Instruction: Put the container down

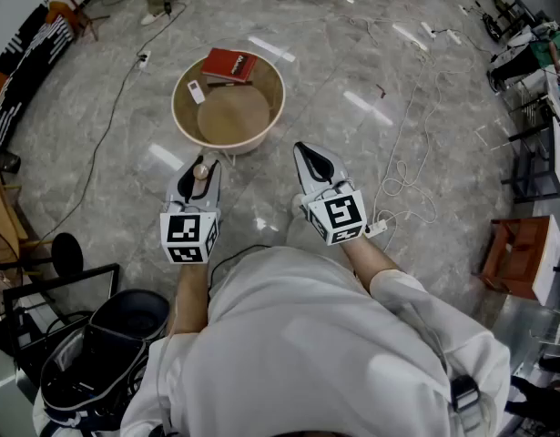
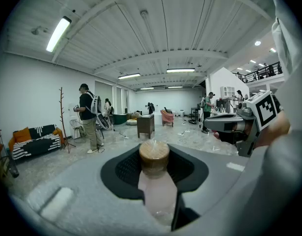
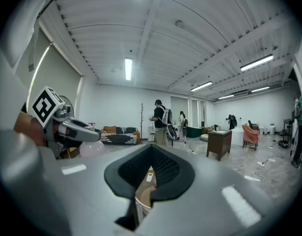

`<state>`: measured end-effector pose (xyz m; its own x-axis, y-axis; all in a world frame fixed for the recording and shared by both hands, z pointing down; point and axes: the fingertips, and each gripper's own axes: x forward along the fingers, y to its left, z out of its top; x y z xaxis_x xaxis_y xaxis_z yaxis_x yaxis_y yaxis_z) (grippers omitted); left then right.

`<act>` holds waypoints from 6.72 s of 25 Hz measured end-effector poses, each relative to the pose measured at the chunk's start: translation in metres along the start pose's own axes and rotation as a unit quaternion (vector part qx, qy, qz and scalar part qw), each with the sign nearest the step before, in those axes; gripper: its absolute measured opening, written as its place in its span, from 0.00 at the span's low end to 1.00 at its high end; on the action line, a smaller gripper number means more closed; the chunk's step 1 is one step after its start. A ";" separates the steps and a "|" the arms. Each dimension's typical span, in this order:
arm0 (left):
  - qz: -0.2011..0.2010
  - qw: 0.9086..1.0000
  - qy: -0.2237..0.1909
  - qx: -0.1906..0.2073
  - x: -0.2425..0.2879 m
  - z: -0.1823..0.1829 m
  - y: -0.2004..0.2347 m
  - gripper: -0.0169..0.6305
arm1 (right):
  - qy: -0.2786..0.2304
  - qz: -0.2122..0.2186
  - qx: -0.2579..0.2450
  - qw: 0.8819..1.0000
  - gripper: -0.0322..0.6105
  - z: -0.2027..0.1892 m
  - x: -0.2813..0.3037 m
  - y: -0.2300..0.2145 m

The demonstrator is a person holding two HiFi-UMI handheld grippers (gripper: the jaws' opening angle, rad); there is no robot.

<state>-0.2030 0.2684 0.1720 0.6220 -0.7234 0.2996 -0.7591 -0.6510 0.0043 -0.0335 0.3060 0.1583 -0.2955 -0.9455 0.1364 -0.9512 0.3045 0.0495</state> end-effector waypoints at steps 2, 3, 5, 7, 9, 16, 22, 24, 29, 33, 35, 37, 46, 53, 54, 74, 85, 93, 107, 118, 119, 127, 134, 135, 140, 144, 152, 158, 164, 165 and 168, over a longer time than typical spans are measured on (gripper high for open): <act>0.001 1.000 0.001 -0.001 0.004 0.001 0.001 0.22 | 0.000 0.001 0.001 1.000 0.05 0.000 0.004 -0.003; 0.001 1.000 0.001 -0.001 0.006 0.001 0.002 0.22 | 0.000 0.001 0.002 1.000 0.05 -0.001 0.005 -0.005; 0.000 1.000 0.002 0.000 0.011 0.003 0.003 0.22 | 0.001 0.001 0.003 1.000 0.05 -0.001 0.009 -0.008; 0.000 1.000 0.003 -0.001 0.016 0.004 0.004 0.22 | 0.002 0.002 0.003 1.000 0.05 -0.002 0.013 -0.011; -0.001 1.000 0.005 -0.002 0.023 0.003 0.003 0.22 | 0.003 0.005 0.001 1.000 0.05 -0.003 0.018 -0.015; 0.020 1.000 0.017 -0.009 0.074 0.005 0.000 0.22 | 0.003 0.043 0.000 0.999 0.05 -0.012 0.050 -0.055; 0.077 0.997 0.014 -0.026 0.136 0.025 0.005 0.22 | 0.019 0.118 -0.002 0.993 0.05 -0.015 0.100 -0.111; 0.098 0.995 0.007 -0.032 0.151 0.033 0.005 0.22 | 0.019 0.138 -0.010 0.990 0.05 -0.015 0.112 -0.129; 0.119 0.992 0.004 -0.039 0.180 0.039 0.005 0.22 | 0.018 0.155 -0.018 0.988 0.05 -0.017 0.136 -0.155; 0.116 0.993 0.007 -0.031 0.204 0.041 0.005 0.22 | 0.013 0.156 -0.016 0.988 0.05 -0.015 0.154 -0.170; 0.112 0.993 0.009 -0.026 0.216 0.040 0.005 0.22 | 0.013 0.155 -0.015 0.988 0.05 -0.017 0.161 -0.176; 0.108 0.994 0.010 -0.023 0.229 0.038 0.009 0.22 | 0.012 0.153 -0.016 0.988 0.05 -0.019 0.169 -0.180; 0.083 0.996 0.022 -0.024 0.276 0.007 0.032 0.22 | 0.029 0.136 -0.021 0.990 0.05 -0.047 0.211 -0.192; 0.070 0.997 0.032 -0.025 0.309 -0.022 0.060 0.22 | 0.056 0.122 -0.019 0.991 0.05 -0.076 0.240 -0.199; 0.068 0.997 0.033 -0.021 0.314 -0.026 0.064 0.22 | 0.059 0.120 -0.018 0.991 0.05 -0.079 0.245 -0.200; -0.017 0.999 0.044 -0.007 0.437 -0.078 0.136 0.22 | 0.076 0.072 -0.011 0.994 0.05 -0.120 0.389 -0.232; 0.029 0.999 0.040 -0.004 0.506 -0.162 0.156 0.22 | 0.042 0.114 0.005 0.993 0.05 -0.198 0.445 -0.236; 0.047 0.998 0.040 -0.003 0.546 -0.239 0.160 0.22 | 0.056 0.131 0.006 0.990 0.05 -0.293 0.465 -0.243; 0.039 0.998 0.053 -0.008 0.589 -0.359 0.149 0.22 | 0.069 0.141 0.008 0.988 0.05 -0.396 0.482 -0.230; 0.026 0.998 0.048 -0.008 0.613 -0.395 0.139 0.22 | 0.081 0.137 0.010 0.987 0.05 -0.439 0.482 -0.234; 0.025 0.999 0.047 -0.008 0.614 -0.396 0.139 0.22 | 0.081 0.137 0.011 0.987 0.05 -0.440 0.483 -0.234; 0.021 0.999 0.038 -0.012 0.618 -0.406 0.135 0.22 | 0.080 0.139 0.014 0.987 0.05 -0.450 0.484 -0.231; 0.018 0.999 0.027 -0.005 0.619 -0.402 0.135 0.23 | 0.084 0.141 0.015 0.986 0.05 -0.458 0.481 -0.233; 0.018 0.999 0.026 -0.006 0.619 -0.402 0.135 0.22 | 0.084 0.141 0.015 0.986 0.05 -0.458 0.481 -0.233; 0.017 1.000 0.026 -0.006 0.619 -0.403 0.135 0.23 | 0.084 0.140 0.016 0.986 0.05 -0.459 0.483 -0.232; 0.016 0.999 0.028 -0.003 0.620 -0.403 0.135 0.23 | 0.084 0.139 0.017 0.987 0.05 -0.458 0.483 -0.232; 0.011 1.000 0.025 -0.008 0.617 -0.396 0.137 0.29 | 0.082 0.137 0.013 0.987 0.05 -0.446 0.483 -0.236; 0.018 0.999 0.027 -0.009 0.597 -0.373 0.138 0.32 | 0.079 0.137 0.011 0.987 0.05 -0.424 0.479 -0.239; 0.037 0.999 0.021 -0.016 0.565 -0.327 0.146 0.32 | 0.075 0.142 0.010 0.987 0.05 -0.387 0.469 -0.234; 0.039 0.999 0.022 -0.015 0.559 -0.318 0.147 0.32 | 0.074 0.144 0.010 0.987 0.05 -0.379 0.467 -0.233; 0.047 0.998 0.024 -0.020 0.544 -0.296 0.149 0.32 | 0.071 0.151 0.008 0.986 0.05 -0.356 0.462 -0.227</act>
<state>-0.0346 -0.1546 0.6179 0.5381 -0.7683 0.3466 -0.8216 -0.5699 0.0124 0.0767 -0.1591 0.5620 -0.5510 -0.7865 0.2790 -0.8236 0.5663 -0.0300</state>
